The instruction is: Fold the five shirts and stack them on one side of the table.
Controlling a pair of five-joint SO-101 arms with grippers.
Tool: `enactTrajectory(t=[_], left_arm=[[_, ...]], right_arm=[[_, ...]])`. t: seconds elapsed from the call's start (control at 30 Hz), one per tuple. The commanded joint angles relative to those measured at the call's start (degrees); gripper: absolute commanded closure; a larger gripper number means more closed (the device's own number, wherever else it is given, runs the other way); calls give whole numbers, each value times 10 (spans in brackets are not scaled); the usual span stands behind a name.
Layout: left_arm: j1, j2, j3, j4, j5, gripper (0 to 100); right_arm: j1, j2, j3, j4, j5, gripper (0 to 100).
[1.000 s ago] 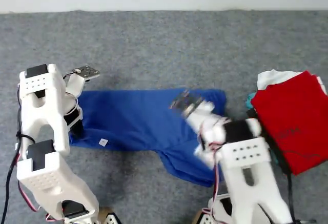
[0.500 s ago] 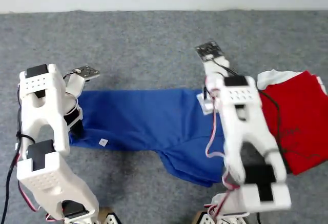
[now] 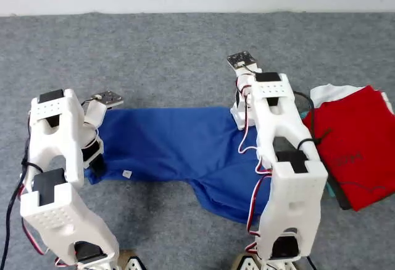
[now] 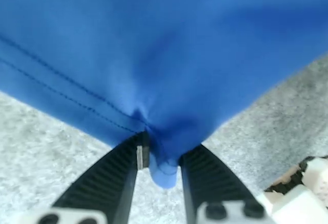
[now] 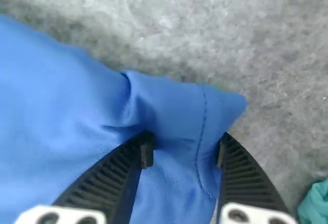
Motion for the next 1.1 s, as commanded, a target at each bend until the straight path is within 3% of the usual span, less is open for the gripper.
enactTrajectory(t=[0.0, 0.13, 0.2, 0.57, 0.9, 1.07], left_arm=[[-3, -4, 0, -3, -10, 906], [-3, -4, 0, -3, -10, 906], [-3, -4, 0, -3, -10, 906], [-3, -4, 0, 0, -10, 906], [-3, -4, 1, 0, -10, 906], [-3, -4, 2, 1, -10, 906]], right_arm=[[-22, 7, -25, 40, 53, 820], [-26, 15, -25, 56, 93, 998], [-19, 15, -25, 65, 95, 963], [103, 3, -185, 129, 94, 990], [122, 29, -223, 152, 95, 988], [104, 58, -223, 199, 95, 842]])
